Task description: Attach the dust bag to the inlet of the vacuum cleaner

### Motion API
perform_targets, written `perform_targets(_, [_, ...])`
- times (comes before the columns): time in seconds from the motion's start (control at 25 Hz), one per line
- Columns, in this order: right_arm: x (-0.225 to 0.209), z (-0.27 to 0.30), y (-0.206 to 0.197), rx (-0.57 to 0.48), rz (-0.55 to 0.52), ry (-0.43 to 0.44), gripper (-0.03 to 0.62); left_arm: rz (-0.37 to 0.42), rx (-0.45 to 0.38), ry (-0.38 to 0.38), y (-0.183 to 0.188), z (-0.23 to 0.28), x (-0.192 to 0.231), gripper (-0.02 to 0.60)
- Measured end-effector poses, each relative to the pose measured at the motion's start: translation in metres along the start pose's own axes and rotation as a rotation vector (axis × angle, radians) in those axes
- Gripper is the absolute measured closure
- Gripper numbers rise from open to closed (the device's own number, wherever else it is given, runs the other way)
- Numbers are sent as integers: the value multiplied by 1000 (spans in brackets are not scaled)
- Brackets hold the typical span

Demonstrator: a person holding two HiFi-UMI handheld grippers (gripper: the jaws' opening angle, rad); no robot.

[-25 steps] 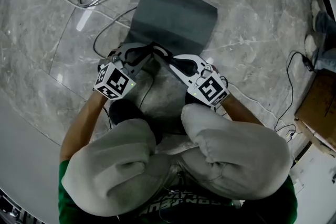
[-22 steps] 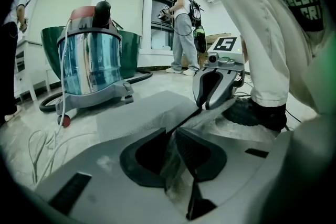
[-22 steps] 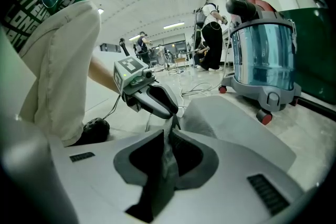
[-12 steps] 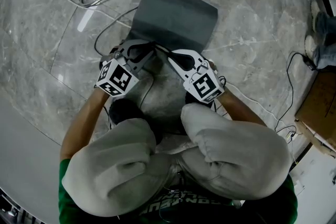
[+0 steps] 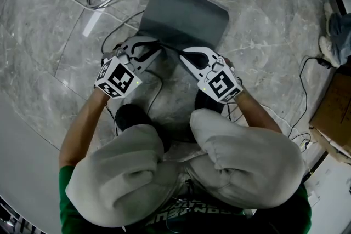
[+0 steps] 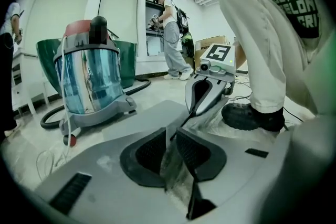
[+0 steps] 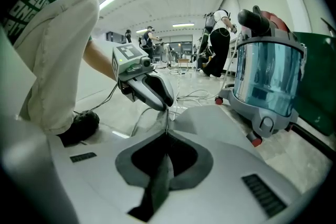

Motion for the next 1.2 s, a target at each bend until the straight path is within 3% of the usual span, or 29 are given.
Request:
perform_targets(0.12, [-5,-8,13,-16,-29,15,581,17,-47,27,24,-18,16,517])
perform_targets(0.24, [-15,-17,32,-68,-87,37,582,95,-79,27,55,-34,43,517])
perform_targets(0.4, [-32,-33,66,-124,-173,46,581,188,-72,-146,83,-41,61,517])
perform_targets(0.52, [-43,-46,88,-129,-241,44,581,201,-90,-234,98,-46,67,518])
perform_targets(0.88, [-65,-73,132,-180,-325,28,582,199,-157,-233,136,-72,82,518])
perform_targets(1.2, [-68,-84,159,-241,-355,29,582,203,-167,-223,148,-89,81,518])
Point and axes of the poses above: the fingertips, and each gripper's own axes: z forward along the fingers, x to its left, y out of its top, the point moved 9 cm from there along -z, backward along the fingers, and after that the axes turned 5 degrees about -y, right-handed, at the moved point
